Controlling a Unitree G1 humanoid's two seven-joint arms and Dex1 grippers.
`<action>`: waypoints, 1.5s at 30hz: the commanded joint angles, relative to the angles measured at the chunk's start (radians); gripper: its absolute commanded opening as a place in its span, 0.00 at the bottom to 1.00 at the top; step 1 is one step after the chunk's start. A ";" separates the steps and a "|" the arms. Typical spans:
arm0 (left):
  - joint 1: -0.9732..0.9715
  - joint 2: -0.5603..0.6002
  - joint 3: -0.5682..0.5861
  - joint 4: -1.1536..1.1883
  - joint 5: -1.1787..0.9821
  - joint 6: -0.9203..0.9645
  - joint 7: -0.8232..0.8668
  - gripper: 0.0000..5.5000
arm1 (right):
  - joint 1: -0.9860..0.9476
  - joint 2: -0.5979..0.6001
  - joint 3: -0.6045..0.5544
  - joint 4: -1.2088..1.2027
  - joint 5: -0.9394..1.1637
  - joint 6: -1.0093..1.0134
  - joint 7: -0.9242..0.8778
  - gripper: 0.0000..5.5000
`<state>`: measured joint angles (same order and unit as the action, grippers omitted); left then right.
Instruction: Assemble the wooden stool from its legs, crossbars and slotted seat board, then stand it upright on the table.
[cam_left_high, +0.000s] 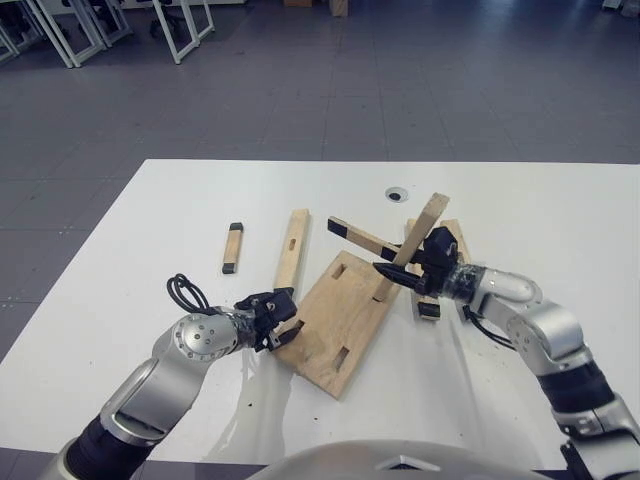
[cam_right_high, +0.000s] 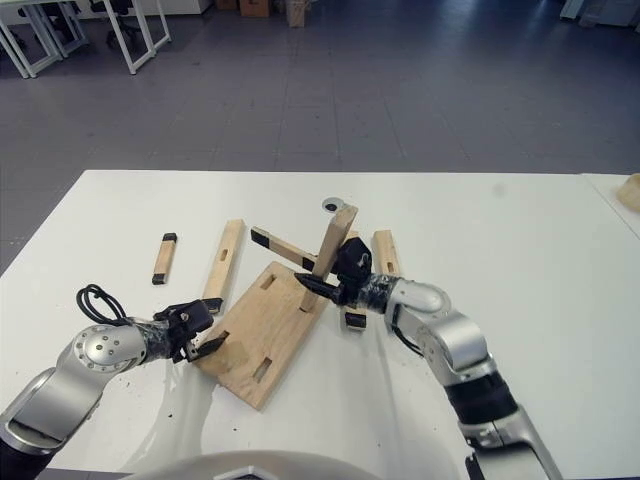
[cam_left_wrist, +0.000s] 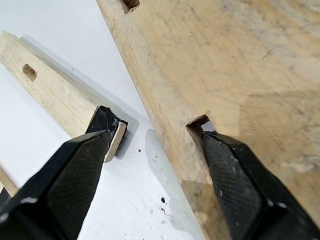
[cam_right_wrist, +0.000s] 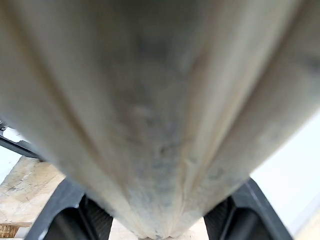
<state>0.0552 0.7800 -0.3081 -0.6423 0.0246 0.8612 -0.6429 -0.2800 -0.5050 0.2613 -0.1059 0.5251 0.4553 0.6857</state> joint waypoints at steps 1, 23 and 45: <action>-0.019 -0.042 -0.067 0.044 -0.019 0.030 -0.013 0.62 | -0.046 -0.015 0.059 0.276 -0.090 0.087 0.093 0.37; -0.025 -0.060 -0.075 0.042 -0.012 0.058 0.018 0.62 | -0.106 -0.003 -0.110 0.191 -0.077 0.082 0.188 0.67; -0.087 -0.567 0.192 -0.166 -0.131 0.591 0.320 0.62 | 0.221 -0.225 -0.052 -0.315 -0.496 0.036 -0.002 0.79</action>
<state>-0.0035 0.2208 -0.1468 -0.7909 -0.0873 1.4154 -0.3273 -0.0628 -0.7609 0.1688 -0.3983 0.0611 0.4834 0.7092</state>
